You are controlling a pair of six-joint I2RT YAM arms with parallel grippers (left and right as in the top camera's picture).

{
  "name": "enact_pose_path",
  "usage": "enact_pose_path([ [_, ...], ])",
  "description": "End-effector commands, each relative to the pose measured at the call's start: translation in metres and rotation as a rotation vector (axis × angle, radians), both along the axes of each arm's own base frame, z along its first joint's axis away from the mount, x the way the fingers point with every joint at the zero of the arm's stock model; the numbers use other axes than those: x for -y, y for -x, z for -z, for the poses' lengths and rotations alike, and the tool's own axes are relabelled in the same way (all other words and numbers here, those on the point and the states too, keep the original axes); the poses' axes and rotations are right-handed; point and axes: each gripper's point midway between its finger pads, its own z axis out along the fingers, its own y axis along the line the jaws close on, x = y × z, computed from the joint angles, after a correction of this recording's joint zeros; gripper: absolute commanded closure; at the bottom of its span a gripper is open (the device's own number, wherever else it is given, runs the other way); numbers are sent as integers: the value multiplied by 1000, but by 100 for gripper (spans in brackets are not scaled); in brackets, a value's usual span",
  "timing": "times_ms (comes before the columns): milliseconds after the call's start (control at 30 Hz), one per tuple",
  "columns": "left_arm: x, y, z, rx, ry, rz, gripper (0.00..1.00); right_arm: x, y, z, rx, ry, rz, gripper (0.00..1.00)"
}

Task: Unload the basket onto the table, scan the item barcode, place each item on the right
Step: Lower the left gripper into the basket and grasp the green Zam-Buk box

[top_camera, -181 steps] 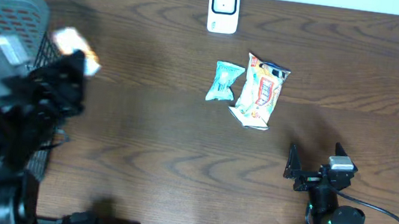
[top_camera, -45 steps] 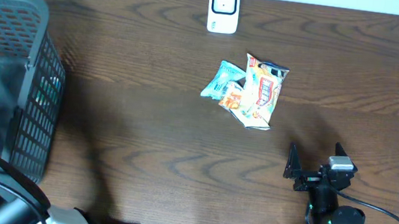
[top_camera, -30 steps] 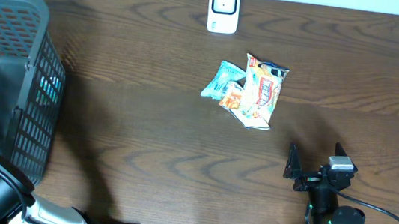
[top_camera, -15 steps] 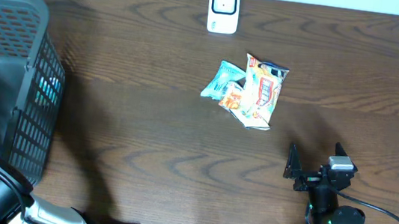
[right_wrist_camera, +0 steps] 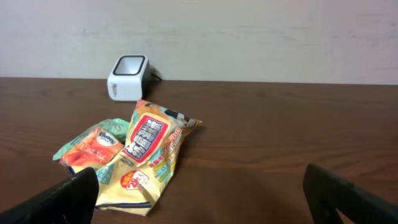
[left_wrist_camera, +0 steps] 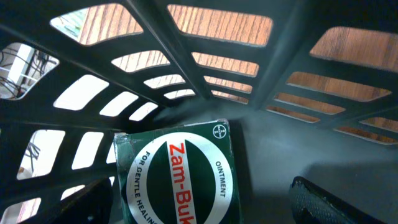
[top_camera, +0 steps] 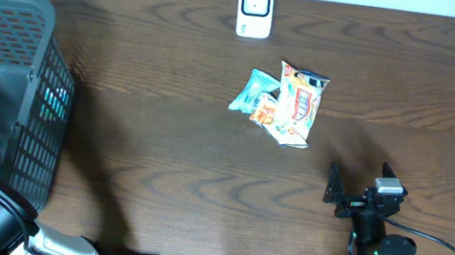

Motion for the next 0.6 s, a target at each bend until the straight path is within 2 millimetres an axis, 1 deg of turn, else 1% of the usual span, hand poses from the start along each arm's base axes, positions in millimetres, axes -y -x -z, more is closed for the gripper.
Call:
enact_pose_path([
  [0, 15, 10, 20, -26, 68, 0, 11, -2, 0, 0, -1, -13, -5, 1],
  [33, 15, 11, 21, -28, 70, 0, 11, -2, 0, 0, -1, -13, -5, 1],
  [100, 17, 12, 23, -30, 72, 0, 15, -2, 0, 0, -1, -13, -6, 1],
  [133, 17, 12, 24, -31, 74, 0, 21, -2, 0, 0, -1, -13, -5, 1],
  [167, 18, 13, 24, -33, 75, 4, 29, -2, 0, 0, -1, -13, -5, 1],
  [200, 18, 13, 25, -43, 83, 27, 44, -2, 0, 0, -1, -13, -5, 1],
  [233, 18, 13, 24, -46, 84, 34, 47, -2, 0, 0, -1, -13, -5, 1],
  [300, 17, 12, 24, -58, 92, 67, 48, -2, 0, 0, -1, -13, -6, 1],
  [467, 19, 14, 24, -64, 102, 66, 46, -2, 0, 0, -1, -13, -5, 1],
  [567, 20, 15, 24, -70, 108, 69, 38, -2, 0, 0, -1, -13, -5, 1],
])
